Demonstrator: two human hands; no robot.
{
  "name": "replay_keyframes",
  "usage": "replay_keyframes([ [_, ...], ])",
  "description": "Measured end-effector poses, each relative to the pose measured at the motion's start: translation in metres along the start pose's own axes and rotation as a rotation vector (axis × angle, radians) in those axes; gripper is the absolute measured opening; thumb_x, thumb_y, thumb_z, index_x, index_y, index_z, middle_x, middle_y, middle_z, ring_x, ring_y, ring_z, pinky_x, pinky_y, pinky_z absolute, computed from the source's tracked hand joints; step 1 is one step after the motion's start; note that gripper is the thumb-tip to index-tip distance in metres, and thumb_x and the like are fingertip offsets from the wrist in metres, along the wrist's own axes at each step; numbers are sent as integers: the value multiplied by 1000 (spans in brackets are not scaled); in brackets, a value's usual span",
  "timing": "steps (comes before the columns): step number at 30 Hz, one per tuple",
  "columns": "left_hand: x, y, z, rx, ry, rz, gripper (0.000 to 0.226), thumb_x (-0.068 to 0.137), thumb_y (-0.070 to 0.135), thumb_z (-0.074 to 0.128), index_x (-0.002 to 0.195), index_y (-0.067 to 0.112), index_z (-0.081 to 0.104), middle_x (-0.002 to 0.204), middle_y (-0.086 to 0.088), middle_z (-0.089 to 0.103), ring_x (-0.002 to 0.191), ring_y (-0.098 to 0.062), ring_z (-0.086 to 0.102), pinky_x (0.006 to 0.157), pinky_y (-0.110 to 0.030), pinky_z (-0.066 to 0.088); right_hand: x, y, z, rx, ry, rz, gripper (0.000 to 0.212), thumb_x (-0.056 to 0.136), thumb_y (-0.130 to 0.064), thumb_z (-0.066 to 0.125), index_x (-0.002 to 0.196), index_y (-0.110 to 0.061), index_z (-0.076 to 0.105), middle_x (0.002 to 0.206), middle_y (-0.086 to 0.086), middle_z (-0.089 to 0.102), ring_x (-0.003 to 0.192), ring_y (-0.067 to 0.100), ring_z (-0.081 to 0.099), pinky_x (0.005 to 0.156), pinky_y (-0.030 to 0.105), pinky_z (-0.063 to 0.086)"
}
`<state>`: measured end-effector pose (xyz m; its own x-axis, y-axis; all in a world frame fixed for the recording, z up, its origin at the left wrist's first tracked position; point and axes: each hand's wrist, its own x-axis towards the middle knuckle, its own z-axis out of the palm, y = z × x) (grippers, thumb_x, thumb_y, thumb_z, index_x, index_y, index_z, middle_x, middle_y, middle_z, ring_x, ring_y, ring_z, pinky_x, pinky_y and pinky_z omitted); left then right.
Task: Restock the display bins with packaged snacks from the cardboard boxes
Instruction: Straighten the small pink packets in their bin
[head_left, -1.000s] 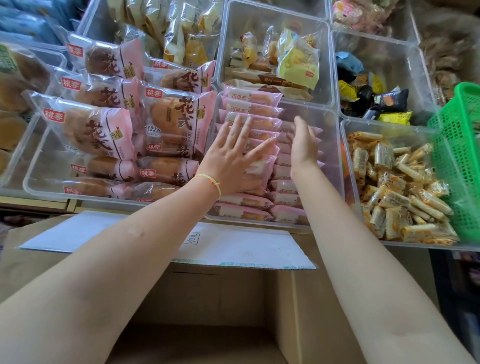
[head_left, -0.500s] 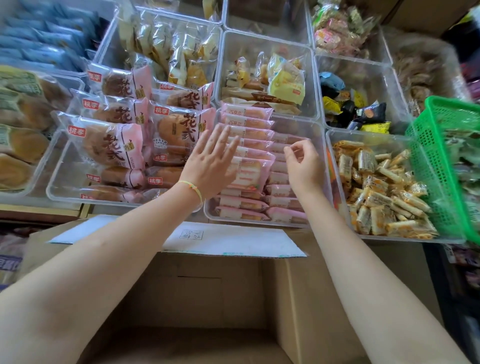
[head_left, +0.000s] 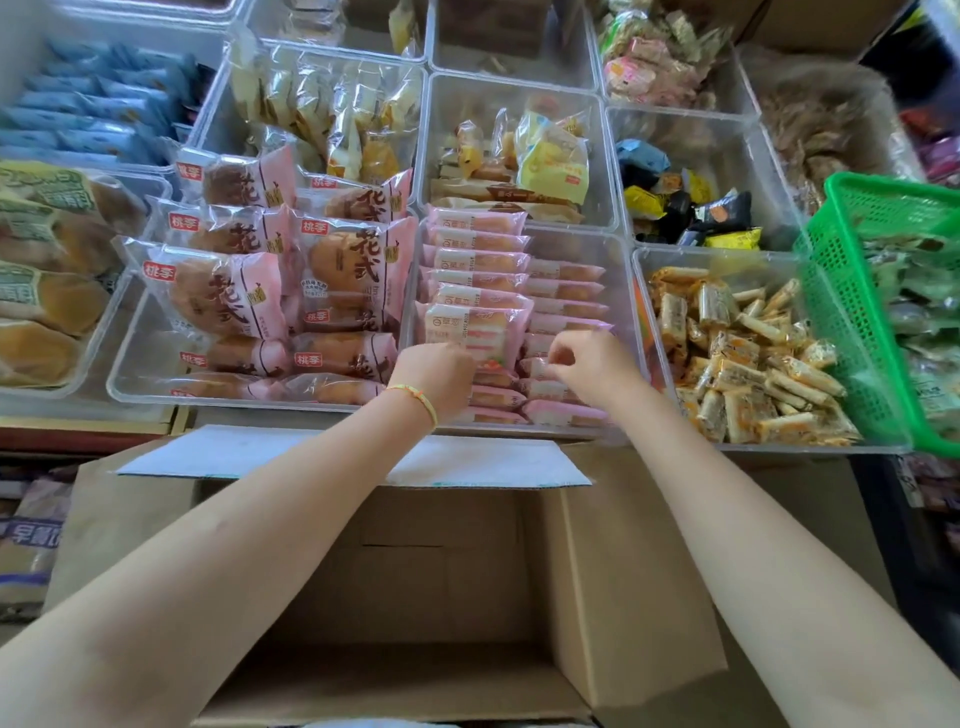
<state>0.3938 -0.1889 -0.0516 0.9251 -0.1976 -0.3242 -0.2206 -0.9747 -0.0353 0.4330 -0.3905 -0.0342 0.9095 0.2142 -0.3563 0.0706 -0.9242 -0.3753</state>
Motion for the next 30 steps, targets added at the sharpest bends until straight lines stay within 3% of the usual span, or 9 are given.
replay_keyframes([
  [2, 5, 8, 6, 37, -33, 23, 25, 97, 16, 47, 112, 17, 67, 111, -3, 68, 102, -28, 65, 68, -34, 44, -12, 13, 6, -127, -174, -2, 25, 90, -41, 70, 100, -19, 71, 96, 0, 69, 91, 21, 64, 82, 39, 56],
  [5, 7, 11, 10, 59, -14, 8, 24, 96, 20, 50, 110, 17, 70, 109, -4, 69, 100, -29, 67, 69, -31, 40, -22, 18, 13, -130, -230, -37, 38, 92, -52, 63, 119, -24, 69, 115, 1, 69, 101, 23, 63, 88, 37, 54],
  [8, 10, 11, 11, 91, -10, 27, 27, 96, 36, 53, 109, 18, 69, 106, -2, 69, 96, -27, 67, 69, -31, 43, -21, 18, 13, -108, -293, -70, 31, 100, -35, 58, 129, -29, 66, 129, 0, 65, 113, 25, 60, 96, 37, 51],
  [11, 10, 13, 5, 54, -21, 58, 43, 93, 57, 54, 109, 18, 65, 106, -3, 68, 97, -28, 66, 72, -32, 48, -15, 18, 13, -123, -381, -46, 34, 99, -9, 53, 124, -24, 71, 124, 1, 66, 109, 25, 60, 95, 35, 52],
  [14, 6, 23, -2, -28, -47, 129, 45, 91, 64, 52, 107, 24, 64, 101, 0, 65, 97, -27, 63, 72, -32, 46, -10, 14, 17, -56, -315, -46, 29, 98, -12, 56, 117, -25, 74, 116, -1, 68, 101, 23, 61, 92, 35, 53],
  [18, 15, 28, 0, 96, -65, 154, 23, 98, 37, 52, 107, 23, 68, 107, 1, 67, 97, -26, 64, 70, -32, 46, -11, 11, 27, 5, -317, -38, 26, 97, -14, 56, 111, -19, 76, 108, 1, 71, 93, 19, 63, 87, 33, 57],
  [21, 19, 27, 4, 98, -80, 136, 23, 97, 36, 54, 103, 21, 70, 100, 0, 65, 88, -25, 61, 67, -31, 44, -10, 12, 20, 7, -384, -43, 28, 95, -16, 54, 109, -20, 78, 106, -2, 72, 95, 18, 64, 88, 34, 57],
  [26, 16, 23, 9, -5, -78, 102, 27, 97, 38, 51, 101, 21, 71, 102, -1, 66, 92, -27, 63, 67, -30, 44, -3, 14, 12, -24, -147, -68, 31, 98, -16, 47, 119, -18, 71, 116, 1, 58, 101, 25, 59, 86, 37, 53],
  [30, 10, 16, 8, -116, -10, 69, 33, 99, 38, 44, 89, 18, 68, 87, -1, 61, 80, -27, 59, 64, -29, 46, -3, 14, 25, -94, -314, -7, 31, 97, -16, 49, 121, -17, 69, 117, 8, 66, 102, 28, 60, 90, 42, 54],
])
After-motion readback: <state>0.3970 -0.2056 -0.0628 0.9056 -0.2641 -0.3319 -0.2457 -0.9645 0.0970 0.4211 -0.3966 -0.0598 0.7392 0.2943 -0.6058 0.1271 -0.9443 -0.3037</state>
